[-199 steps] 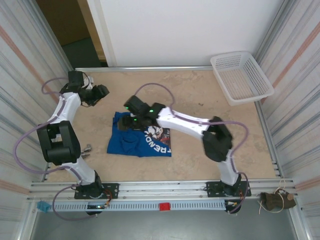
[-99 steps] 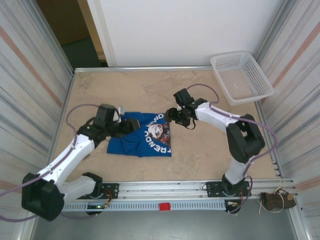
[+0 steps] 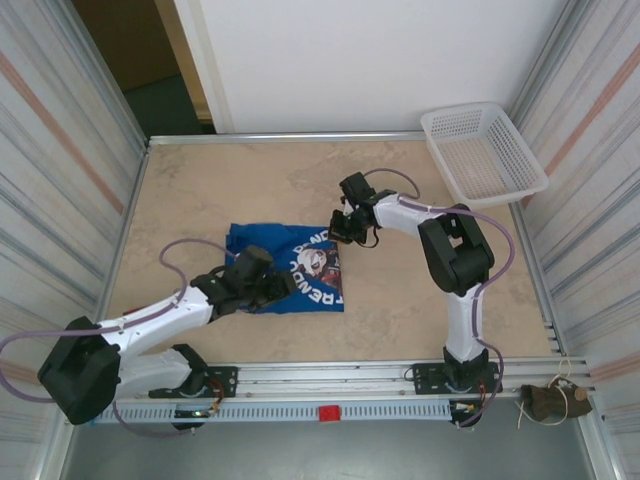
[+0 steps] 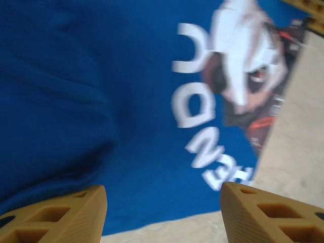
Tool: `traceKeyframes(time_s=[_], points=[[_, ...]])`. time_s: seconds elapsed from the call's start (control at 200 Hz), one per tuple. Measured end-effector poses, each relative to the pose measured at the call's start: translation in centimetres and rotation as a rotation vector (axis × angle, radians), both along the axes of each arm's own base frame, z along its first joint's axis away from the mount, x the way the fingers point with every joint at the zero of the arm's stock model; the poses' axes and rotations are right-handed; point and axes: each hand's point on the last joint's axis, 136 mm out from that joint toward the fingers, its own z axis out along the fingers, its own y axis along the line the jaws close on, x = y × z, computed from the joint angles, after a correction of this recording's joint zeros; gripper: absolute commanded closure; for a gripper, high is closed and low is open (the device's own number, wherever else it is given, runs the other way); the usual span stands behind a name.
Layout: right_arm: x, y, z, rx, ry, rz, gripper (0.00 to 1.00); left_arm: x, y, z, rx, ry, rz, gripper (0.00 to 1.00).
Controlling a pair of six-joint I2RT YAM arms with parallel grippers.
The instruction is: Fold the inside-out t-shirt
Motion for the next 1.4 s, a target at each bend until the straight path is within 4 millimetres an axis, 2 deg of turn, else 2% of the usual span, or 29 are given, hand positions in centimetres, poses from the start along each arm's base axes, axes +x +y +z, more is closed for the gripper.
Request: traceKeyframes(time_s=[0.11, 0.281, 0.356, 0.431, 0.466, 0.516, 0.556, 0.636, 0.686, 0.736, 0.771, 0.827, 0.917, 0.987, 1.052, 1.107, 1.157, 1.212, 1.277, 1.348, 1.403], points=[[0.0, -2.3, -0.2, -0.009, -0.01, -0.05, 1.0, 1.0, 3.0, -0.7, 0.034, 0.003, 0.113, 0.37], [-3.1, -8.0, 0.3, -0.074, -0.017, -0.178, 1.0, 4.0, 6.6, -1.7, 0.068, 0.018, 0.241, 0.37], [-4.8, -9.9, 0.8, -0.089, -0.033, -0.235, 1.0, 5.9, 6.7, -2.5, 0.102, 0.05, 0.229, 0.37], [-7.4, -10.9, 0.8, -0.094, -0.036, -0.285, 1.0, 9.1, 5.5, -2.6, 0.125, 0.058, 0.175, 0.38], [-8.8, -11.2, 0.7, -0.101, -0.035, -0.301, 0.88, 10.8, 4.7, -2.5, 0.125, 0.055, 0.148, 0.39], [-11.0, -11.2, 0.6, -0.11, -0.036, -0.316, 0.58, 14.1, 3.5, -1.8, 0.12, 0.03, 0.105, 0.4], [-13.1, -10.8, 0.6, -0.116, -0.039, -0.304, 0.45, 16.6, 2.9, -0.8, 0.113, 0.0, 0.077, 0.4], [-16.4, -9.8, 1.8, -0.122, -0.066, -0.256, 0.37, 20.8, 2.5, 1.7, 0.105, -0.07, 0.038, 0.4], [-17.2, -9.4, 3.4, -0.107, -0.11, -0.242, 0.38, 22.7, 2.7, 4.0, 0.105, -0.124, 0.018, 0.39], [-17.3, -9.6, 5.1, -0.085, -0.159, -0.247, 0.4, 23.5, 3.1, 6.3, 0.106, -0.172, 0.006, 0.39], [-17.0, -10.0, 6.3, -0.071, -0.191, -0.265, 0.42, 23.4, 3.3, 7.6, 0.102, -0.199, -0.002, 0.39], [-16.0, -10.8, 7.5, -0.052, -0.224, -0.296, 0.46, 22.1, 3.3, 9.2, 0.085, -0.226, -0.018, 0.38], [-13.5, -12.1, 8.1, -0.041, -0.24, -0.329, 0.54, 17.5, 1.9, 10.0, 0.04, -0.238, -0.068, 0.37], [-11.5, -12.1, 7.5, -0.043, -0.213, -0.319, 0.6, 12.9, -0.1, 8.6, -0.003, -0.21, -0.125, 0.37], [-10.1, -10.8, 6.6, -0.042, -0.184, -0.26, 0.67, 8.9, -2.1, 6.0, -0.027, -0.152, -0.184, 0.36], [-9.2, -9.4, 5.9, -0.027, -0.167, -0.208, 0.7, 6.3, -3.3, 3.3, -0.023, -0.086, -0.222, 0.36], [-8.9, -8.3, 5.2, -0.016, -0.155, -0.169, 0.74, 4.7, -3.9, 1.2, -0.01, -0.03, -0.242, 0.36], [-9.0, -7.7, 4.1, -0.02, -0.139, -0.143, 0.76, 4.1, -4.3, -0.4, 0.006, 0.013, -0.249, 0.37], [-9.5, -7.7, 2.7, -0.026, -0.132, -0.136, 0.79, 4.5, -4.6, -1.8, 0.017, 0.034, -0.244, 0.37], [-11.0, -8.7, 0.6, -0.044, -0.102, -0.152, 0.83, 5.3, -4.6, -3.1, 0.035, 0.061, -0.235, 0.37], [-12.8, -9.9, -1.3, -0.074, -0.065, -0.179, 0.86, 6.3, -4.9, -3.0, 0.033, 0.055, -0.235, 0.37]])
